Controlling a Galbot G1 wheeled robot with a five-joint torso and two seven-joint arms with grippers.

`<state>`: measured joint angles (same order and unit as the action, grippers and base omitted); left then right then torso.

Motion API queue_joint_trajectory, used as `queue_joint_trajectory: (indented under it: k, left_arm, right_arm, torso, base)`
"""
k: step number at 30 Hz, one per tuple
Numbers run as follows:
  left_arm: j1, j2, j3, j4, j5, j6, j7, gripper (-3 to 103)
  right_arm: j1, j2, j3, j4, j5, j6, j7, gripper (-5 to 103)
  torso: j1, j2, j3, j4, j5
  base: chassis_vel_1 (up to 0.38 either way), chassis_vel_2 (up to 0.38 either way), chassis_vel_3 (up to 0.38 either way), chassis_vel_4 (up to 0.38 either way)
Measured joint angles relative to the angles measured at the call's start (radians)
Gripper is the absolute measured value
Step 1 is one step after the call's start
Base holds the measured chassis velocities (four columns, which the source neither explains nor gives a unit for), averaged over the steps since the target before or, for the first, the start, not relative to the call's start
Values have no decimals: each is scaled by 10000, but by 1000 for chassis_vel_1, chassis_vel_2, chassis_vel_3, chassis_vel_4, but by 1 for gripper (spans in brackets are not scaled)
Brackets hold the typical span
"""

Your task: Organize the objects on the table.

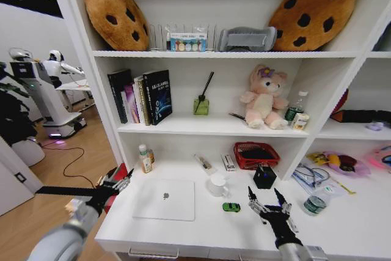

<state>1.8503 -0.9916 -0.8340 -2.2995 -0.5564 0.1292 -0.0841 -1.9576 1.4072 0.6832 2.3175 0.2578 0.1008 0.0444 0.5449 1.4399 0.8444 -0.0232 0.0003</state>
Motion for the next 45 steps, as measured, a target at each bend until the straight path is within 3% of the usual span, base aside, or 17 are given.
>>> queue_joint_trajectory:
  k: [5,6,9,15,30,35,37,38,40,41,44,45]
  left_arm:
    - [820,-1504,-109,-763,698,-27,56,94]
    - [820,-1504,-109,-763,698,-27,56,94]
    - [1118,-2408,167,-1145,1314,-29,169,100]
    - [1408,-3250,584,-1806,2021,93,343,100]
    - [1403,-3486,772,-1851,2526,175,553,100]
    - [1395,-3474,774,-1841,2526,175,553,100]
    - [1391,-3463,778,-1834,2524,176,549,100]
    - [1391,-3463,778,-1834,2524,176,549,100]
    - [1388,-3456,780,-1828,2521,176,549,100]
    - [1388,-3456,780,-1828,2521,176,549,100]
    - [1384,-3448,782,-1823,2517,176,547,100]
    - [1384,-3448,782,-1823,2517,176,547,100]
  right_arm:
    - [-506,4,45,60,-255,412,-274,100]
    - [-506,4,45,60,-255,412,-274,100]
    - [-975,-20,194,74,-271,785,-393,100]
    - [-1390,-8,277,281,-186,1076,-424,100]
    - [-1384,88,84,613,-372,875,-210,100]
    - [-1156,-155,265,159,-50,598,-613,100]
    - [-525,-765,855,-495,1226,175,-1881,100]
    - [-525,-765,855,-495,1226,175,-1881,100]
    - [325,-1486,1375,-1424,2101,-66,-3481,100]
    - [325,-1486,1375,-1424,2101,-66,-3481,100]
    - [1262,-3062,1544,-2903,2926,-266,-6386,100]
    - [1262,-3062,1544,-2903,2926,-266,-6386,100]
  torso:
    - [0,0,0,-4,1]
    - [0,0,0,-4,1]
    - [0,1,0,-4,-1]
    - [-1,0,0,-3,-1]
    - [0,0,2,-3,-4]
    - [0,0,1,-5,-3]
    - [0,0,2,-4,-3]
    - [0,0,2,-4,-3]
    - [0,-1,2,-1,2]
    - [0,-1,2,-1,2]
    - [2,-2,3,0,0]
    - [2,-2,3,0,0]
  base:
    - [0,0,0,0]
    - [0,0,0,0]
    - [0,0,0,0]
    - [0,0,0,0]
    - [0,0,0,0]
    - [0,0,0,0]
    - [0,0,0,0]
    - [0,0,0,0]
    - [0,0,0,0]
    - [0,0,0,0]
    - [0,0,0,0]
    - [0,0,0,0]
